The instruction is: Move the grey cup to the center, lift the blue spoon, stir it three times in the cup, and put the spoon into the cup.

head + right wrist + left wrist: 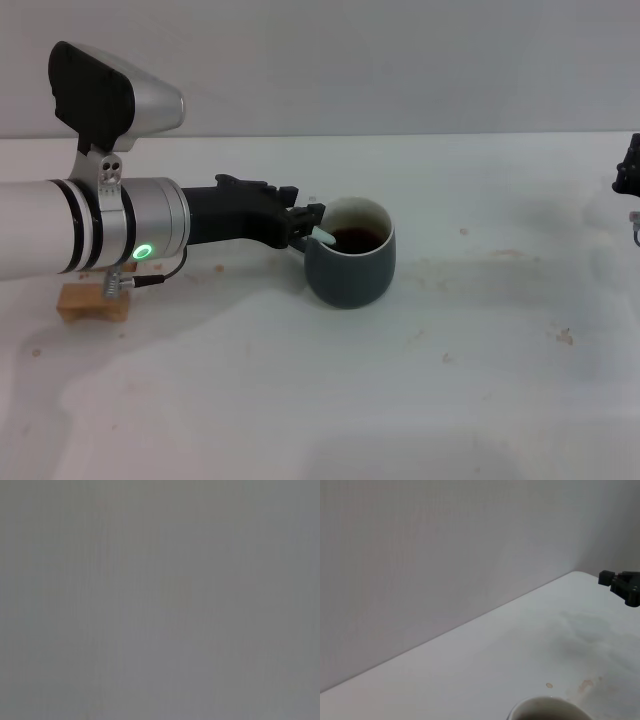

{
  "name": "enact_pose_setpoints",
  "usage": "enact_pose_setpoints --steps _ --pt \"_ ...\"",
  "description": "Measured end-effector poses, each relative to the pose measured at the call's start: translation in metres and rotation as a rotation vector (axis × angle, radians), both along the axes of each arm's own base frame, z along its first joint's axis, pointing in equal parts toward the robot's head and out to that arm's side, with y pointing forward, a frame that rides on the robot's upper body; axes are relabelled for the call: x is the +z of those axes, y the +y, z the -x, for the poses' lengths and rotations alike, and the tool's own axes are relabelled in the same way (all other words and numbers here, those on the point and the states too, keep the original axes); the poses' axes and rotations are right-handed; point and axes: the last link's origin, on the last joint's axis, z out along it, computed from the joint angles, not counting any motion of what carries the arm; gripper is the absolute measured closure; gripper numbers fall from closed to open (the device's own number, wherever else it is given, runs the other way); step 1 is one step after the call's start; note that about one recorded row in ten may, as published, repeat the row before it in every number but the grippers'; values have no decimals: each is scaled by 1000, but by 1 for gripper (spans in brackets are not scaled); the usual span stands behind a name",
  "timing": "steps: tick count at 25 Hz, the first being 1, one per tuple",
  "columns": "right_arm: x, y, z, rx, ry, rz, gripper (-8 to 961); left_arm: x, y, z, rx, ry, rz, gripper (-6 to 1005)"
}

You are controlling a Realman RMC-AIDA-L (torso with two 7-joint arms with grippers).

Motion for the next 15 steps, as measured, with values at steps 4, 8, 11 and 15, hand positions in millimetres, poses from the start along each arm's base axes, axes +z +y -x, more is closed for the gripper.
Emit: enact_pose_setpoints --steps 4,8,11,15 --pt "0 0 1 2 0 0 920 5 0 -1 1 -12 -19 671" --pt "0 0 0 -1 1 -2 920 22 8 2 23 -60 -113 554" --pt "1 -1 -2 -8 3 -6 920 36 13 6 38 -103 -204 468" --pt "2 -5 -7 -20 7 -12 920 58 23 18 57 -152 -368 353"
